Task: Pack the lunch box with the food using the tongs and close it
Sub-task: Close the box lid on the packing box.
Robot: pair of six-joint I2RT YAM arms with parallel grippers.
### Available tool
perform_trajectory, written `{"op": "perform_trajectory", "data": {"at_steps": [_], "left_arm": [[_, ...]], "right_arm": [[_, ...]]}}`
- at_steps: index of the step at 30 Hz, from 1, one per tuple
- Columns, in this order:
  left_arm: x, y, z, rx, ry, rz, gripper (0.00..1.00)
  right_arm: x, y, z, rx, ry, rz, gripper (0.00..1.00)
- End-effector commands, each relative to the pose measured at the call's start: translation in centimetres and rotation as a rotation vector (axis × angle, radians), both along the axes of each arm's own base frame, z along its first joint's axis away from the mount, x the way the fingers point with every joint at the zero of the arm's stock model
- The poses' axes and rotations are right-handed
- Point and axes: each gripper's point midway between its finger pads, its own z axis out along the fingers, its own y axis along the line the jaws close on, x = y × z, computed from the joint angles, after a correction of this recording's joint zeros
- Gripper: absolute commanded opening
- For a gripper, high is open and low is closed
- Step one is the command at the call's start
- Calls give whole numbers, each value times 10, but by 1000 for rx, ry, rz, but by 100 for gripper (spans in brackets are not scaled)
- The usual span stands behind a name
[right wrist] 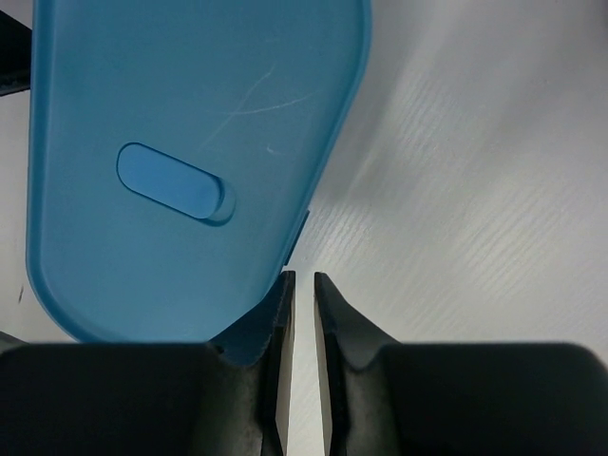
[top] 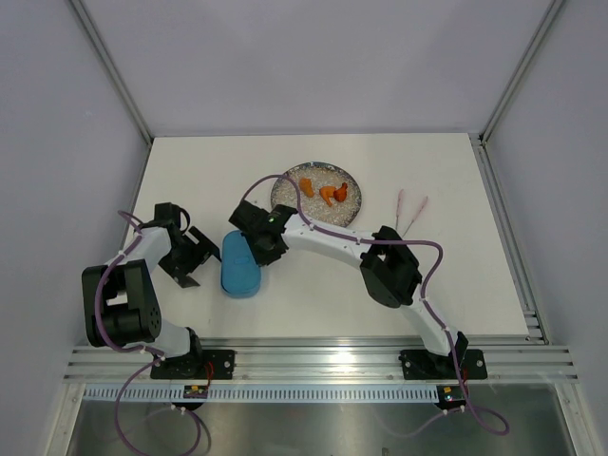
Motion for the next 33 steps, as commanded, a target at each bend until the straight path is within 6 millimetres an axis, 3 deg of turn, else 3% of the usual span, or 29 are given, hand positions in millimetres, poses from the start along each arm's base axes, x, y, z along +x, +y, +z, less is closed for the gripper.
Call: {"op": "perform_trajectory", "data": {"at_steps": [1,10,12,13,14,18,27,30,32,33], "left_arm": [[3,-3,-2,-13,-13,-7,90],[0,-8,-5,-45,-11,0,90],[1,-11,-3,-59,-15,-3,91],[1,-11,-3,-64,-15,-1,90],[2,-13,-1,-72,-21,-3,90],[2,-13,0,-74,-24,-1,90],[4,-1,10,-7,-44,10,90],[0,-7,3,-36,-29,18,89],[-2,-15,-1,-49,-28,8,89],[-5,-18,-4,-54,-26,12,89]], "right_arm": [[5,12,17,32,-40,20,20],[-7,27,17,98,33,61,21],[-6,31,26,156,35,47,21],[-11,25,17,157,72,44,21],[-9,26,28,193,59,32,21],[-8,4,19,159,64,-14,22],[-5,-20,15,130,46,-64,22],[-8,-31,12,134,61,-88,22],[-7,-29,21,219,86,-114,23],[-15,-38,11,220,125,-116,24]]}}
